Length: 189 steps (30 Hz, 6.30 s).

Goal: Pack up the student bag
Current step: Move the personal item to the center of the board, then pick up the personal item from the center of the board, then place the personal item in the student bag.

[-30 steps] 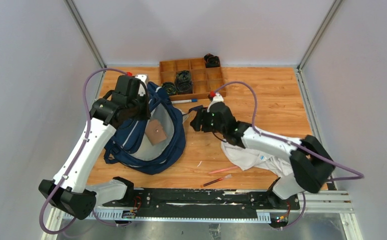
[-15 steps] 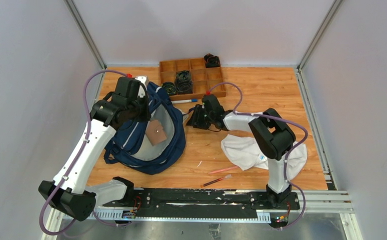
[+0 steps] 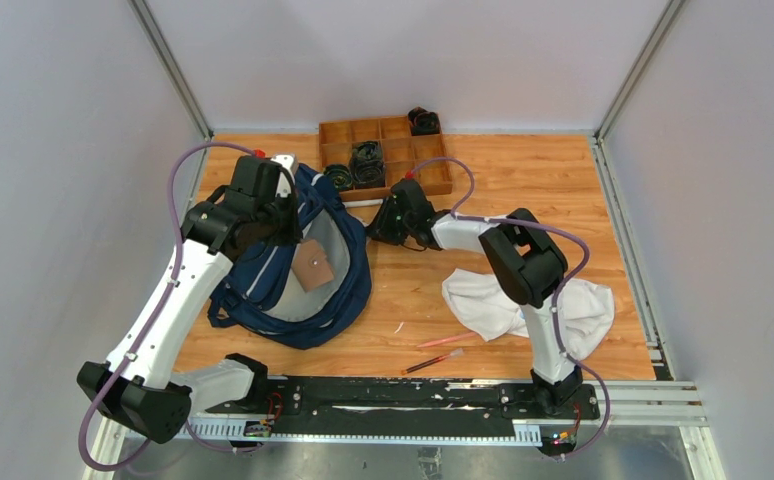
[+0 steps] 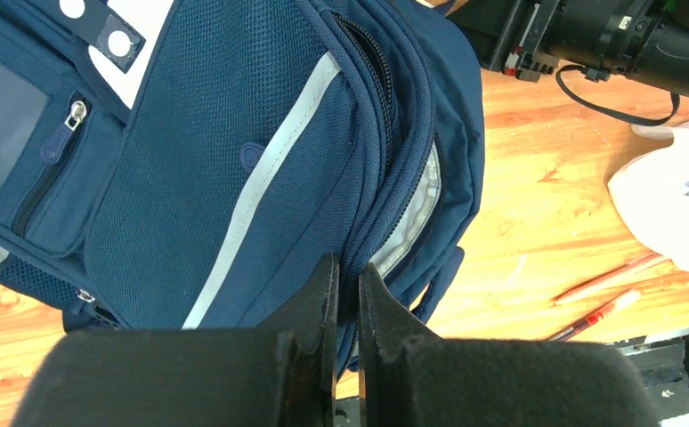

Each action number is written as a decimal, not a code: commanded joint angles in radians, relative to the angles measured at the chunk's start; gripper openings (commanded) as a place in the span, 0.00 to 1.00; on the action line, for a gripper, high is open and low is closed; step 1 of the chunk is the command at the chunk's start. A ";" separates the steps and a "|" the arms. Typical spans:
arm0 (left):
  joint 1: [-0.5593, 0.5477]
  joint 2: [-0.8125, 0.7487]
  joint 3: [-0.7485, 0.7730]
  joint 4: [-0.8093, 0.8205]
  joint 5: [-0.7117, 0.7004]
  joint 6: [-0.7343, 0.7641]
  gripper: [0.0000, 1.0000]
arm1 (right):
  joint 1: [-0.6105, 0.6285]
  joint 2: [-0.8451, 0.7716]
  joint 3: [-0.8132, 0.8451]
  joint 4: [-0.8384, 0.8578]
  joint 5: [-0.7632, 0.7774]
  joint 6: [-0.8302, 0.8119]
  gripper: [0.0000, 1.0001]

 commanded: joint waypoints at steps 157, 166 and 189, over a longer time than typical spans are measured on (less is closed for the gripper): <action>0.039 -0.025 -0.013 0.116 0.213 -0.051 0.00 | 0.332 -0.433 0.061 -0.601 0.099 -0.831 0.64; 0.040 -0.064 -0.069 0.203 0.293 -0.093 0.00 | 0.338 -0.217 0.218 -0.515 0.182 -0.698 0.65; 0.053 -0.037 -0.044 0.179 0.246 -0.074 0.00 | 0.327 -0.507 -0.223 0.102 0.165 -0.407 0.81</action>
